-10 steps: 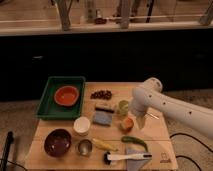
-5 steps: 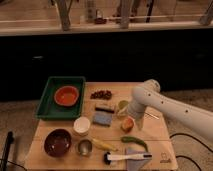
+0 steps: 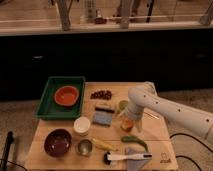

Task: Place apple in paper cup

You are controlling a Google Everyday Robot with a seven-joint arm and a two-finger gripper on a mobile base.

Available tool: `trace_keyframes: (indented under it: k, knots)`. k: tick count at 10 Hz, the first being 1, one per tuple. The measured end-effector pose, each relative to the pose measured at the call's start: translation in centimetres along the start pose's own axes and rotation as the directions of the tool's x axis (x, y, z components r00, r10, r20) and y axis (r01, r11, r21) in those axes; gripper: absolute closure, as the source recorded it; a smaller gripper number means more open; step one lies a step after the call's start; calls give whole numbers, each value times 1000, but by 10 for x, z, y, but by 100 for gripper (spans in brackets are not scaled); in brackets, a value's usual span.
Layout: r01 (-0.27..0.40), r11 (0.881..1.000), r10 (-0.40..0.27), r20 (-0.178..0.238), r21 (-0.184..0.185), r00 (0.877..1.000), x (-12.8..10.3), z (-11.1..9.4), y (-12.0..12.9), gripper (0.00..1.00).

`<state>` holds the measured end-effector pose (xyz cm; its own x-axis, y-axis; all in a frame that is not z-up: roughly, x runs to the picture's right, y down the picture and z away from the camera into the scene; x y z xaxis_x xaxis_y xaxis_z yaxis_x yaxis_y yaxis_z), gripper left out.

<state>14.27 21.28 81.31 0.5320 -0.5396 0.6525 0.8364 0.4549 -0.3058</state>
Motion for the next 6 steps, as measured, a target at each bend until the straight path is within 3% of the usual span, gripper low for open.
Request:
trace_keyframes:
  k: [3, 6]
  knots:
    - [21, 1000, -21, 5, -15, 1000, 6, 15, 2, 50]
    - [33, 999, -33, 7, -16, 999, 12, 16, 4, 80]
